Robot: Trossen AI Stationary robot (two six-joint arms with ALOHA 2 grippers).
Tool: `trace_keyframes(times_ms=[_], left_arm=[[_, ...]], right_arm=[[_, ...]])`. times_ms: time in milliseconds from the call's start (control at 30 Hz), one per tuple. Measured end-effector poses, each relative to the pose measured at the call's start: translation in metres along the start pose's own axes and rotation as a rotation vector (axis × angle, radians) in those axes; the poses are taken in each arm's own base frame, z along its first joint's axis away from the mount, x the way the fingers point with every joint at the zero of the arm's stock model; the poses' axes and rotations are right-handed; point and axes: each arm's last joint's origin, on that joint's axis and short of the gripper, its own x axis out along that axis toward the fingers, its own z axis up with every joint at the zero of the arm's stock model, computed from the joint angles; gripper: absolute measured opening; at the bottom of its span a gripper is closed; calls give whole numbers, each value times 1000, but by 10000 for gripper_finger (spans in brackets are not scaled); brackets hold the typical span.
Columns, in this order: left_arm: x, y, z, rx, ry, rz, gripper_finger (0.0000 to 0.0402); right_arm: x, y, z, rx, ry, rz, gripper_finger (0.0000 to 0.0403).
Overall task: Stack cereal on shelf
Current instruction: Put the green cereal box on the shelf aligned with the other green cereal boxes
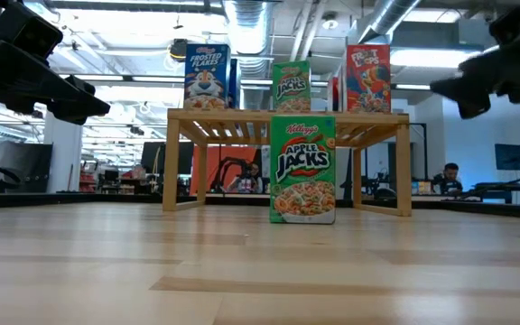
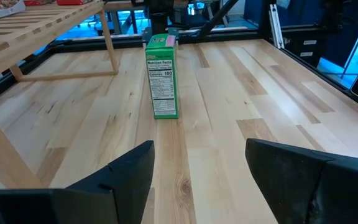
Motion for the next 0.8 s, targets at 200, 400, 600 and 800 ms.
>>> trace_keyframes(times_ms=[200, 400, 600, 800], left_arm=[[0, 0, 0, 0, 0, 0, 244], [0, 0, 0, 0, 0, 0, 244], [0, 0, 0, 0, 0, 0, 244], [0, 0, 0, 0, 0, 0, 244]], right_arm=[[-5, -4, -6, 24, 47, -35, 271], [-6, -4, -6, -49, 50, -35, 271], [-4, -5, -8, -110, 70, -44, 271], [-4, -5, -8, -111, 72, -45, 271]])
